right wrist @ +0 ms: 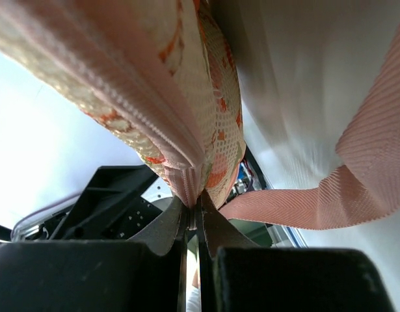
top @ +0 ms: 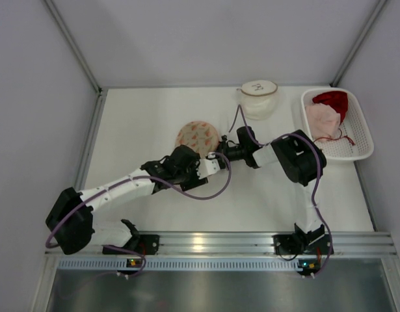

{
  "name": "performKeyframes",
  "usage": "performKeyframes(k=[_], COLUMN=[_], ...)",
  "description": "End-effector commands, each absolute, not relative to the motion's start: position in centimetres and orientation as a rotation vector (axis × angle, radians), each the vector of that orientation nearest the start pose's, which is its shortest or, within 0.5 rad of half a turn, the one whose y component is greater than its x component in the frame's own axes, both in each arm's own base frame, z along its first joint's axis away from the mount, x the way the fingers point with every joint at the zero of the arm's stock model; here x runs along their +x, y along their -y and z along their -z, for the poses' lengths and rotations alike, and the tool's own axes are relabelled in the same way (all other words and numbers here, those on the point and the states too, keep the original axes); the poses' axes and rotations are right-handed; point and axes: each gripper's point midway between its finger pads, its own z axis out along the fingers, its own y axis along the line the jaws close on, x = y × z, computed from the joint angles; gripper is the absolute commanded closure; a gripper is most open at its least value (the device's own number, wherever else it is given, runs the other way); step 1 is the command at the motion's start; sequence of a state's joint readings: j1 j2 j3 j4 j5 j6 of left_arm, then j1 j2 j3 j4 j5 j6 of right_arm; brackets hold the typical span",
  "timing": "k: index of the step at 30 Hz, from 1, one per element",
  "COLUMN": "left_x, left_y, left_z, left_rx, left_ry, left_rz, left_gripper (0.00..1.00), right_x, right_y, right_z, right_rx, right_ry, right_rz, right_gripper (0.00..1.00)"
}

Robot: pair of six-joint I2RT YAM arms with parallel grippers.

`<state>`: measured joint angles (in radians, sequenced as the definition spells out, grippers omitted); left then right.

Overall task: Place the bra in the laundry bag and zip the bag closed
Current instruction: Adjust the bra in the laundry bag.

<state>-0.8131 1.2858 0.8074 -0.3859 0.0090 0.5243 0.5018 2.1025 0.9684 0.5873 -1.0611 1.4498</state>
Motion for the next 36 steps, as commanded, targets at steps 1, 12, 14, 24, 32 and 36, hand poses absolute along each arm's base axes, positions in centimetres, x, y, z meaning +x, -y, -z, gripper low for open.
performKeyframes(k=[1,12,14,24,32,36], left_x=[25.6,26.6,27.1,30.3,31.0,31.5], left_y=[22.5,21.0,21.1,21.4,23.2,23.9], left_z=[-10.7,-9.9,-9.9,-9.3,-10.7,-11.2], left_rx=[1.416,1.391,1.378,1.319,1.252,1.215], left_ry=[-1.877,-1.891,-1.883,-1.763,-1.664,-1.632], left_rz=[0.106,0.002,-0.017,-0.160,-0.087,-0.064], left_gripper=[0.36,0.35,0.35,0.34,0.33,0.33], right_x=[27.1,26.9,26.8,26.1,25.4,24.8], right_y=[-35.1,-35.4,-35.3,-35.5,-35.8,-36.1], right_z=[-7.7,-7.9,-7.8,-7.6,-7.0,-6.7], right_rx=[0.439,0.416,0.420,0.421,0.420,0.396], right_ry=[-2.711,-2.712,-2.716,-2.742,-2.777,-2.811], right_rz=[-2.041,-2.052,-2.053,-2.066,-2.066,-2.048], right_gripper=[1.00,1.00,1.00,1.00,1.00,1.00])
